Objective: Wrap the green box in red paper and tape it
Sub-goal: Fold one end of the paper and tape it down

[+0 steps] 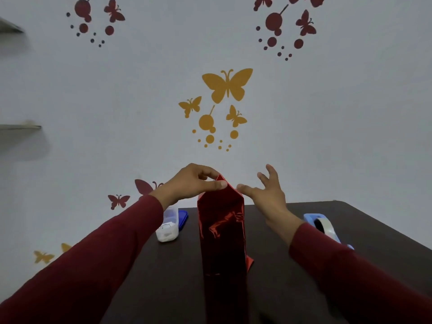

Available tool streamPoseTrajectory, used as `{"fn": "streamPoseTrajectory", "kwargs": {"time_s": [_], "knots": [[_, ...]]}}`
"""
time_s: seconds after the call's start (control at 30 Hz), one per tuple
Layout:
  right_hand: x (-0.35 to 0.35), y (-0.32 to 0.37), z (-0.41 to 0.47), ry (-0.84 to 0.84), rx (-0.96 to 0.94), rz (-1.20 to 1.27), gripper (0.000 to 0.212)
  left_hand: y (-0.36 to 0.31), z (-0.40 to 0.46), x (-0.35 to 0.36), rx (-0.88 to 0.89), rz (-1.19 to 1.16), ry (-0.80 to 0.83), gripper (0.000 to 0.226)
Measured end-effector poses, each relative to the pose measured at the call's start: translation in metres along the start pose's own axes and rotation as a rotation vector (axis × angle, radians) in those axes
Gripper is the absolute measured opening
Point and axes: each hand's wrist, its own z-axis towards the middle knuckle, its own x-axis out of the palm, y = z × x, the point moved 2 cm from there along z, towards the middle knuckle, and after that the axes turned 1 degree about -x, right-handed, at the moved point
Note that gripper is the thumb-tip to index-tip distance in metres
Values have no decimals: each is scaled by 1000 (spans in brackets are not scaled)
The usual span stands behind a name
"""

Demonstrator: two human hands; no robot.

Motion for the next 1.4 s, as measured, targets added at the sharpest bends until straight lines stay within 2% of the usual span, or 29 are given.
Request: {"fn": "streamPoseTrajectory", "kwargs": {"time_s": [0.07, 0.17, 0.37, 0.5, 0.67, 0.8, 0.87, 0.97, 1.03, 1.1, 1.17, 1.27, 1.4], "knots": [[8, -5, 10, 16, 29, 2, 105, 1, 9, 3, 37, -63, 5, 21], [16, -11, 22, 29, 96, 40, 100, 5, 20, 5, 36, -144, -10, 18], [22, -18, 29, 52, 140, 90, 96, 17, 33, 16, -59, -218, -45, 22], [21, -16, 31, 66, 139, 58, 91, 31, 39, 24, -126, -233, -23, 16], [22, -17, 32, 113, 142, 34, 108, 38, 45, 27, -205, -269, -69, 14], [23, -17, 35, 92, 164, 37, 113, 42, 47, 33, -264, -311, -116, 14], [25, -15, 36, 93, 180, 47, 115, 45, 44, 36, -299, -392, -183, 18], [23, -14, 38, 107, 177, 38, 117, 50, 34, 42, -420, -734, -259, 29], [21, -15, 39, 115, 170, 42, 118, 51, 24, 48, -512, -849, -270, 30], [20, -16, 38, 131, 163, 40, 118, 52, 15, 54, -561, -858, -309, 20], [19, -14, 36, 145, 141, 23, 117, 49, 7, 58, -591, -901, -360, 9], [18, -5, 33, 142, 67, -67, 116, 43, 1, 61, -595, -945, -399, 7], [15, 20, 30, 107, -124, -196, 95, 38, -2, 62, -585, -956, -418, 8]]}}
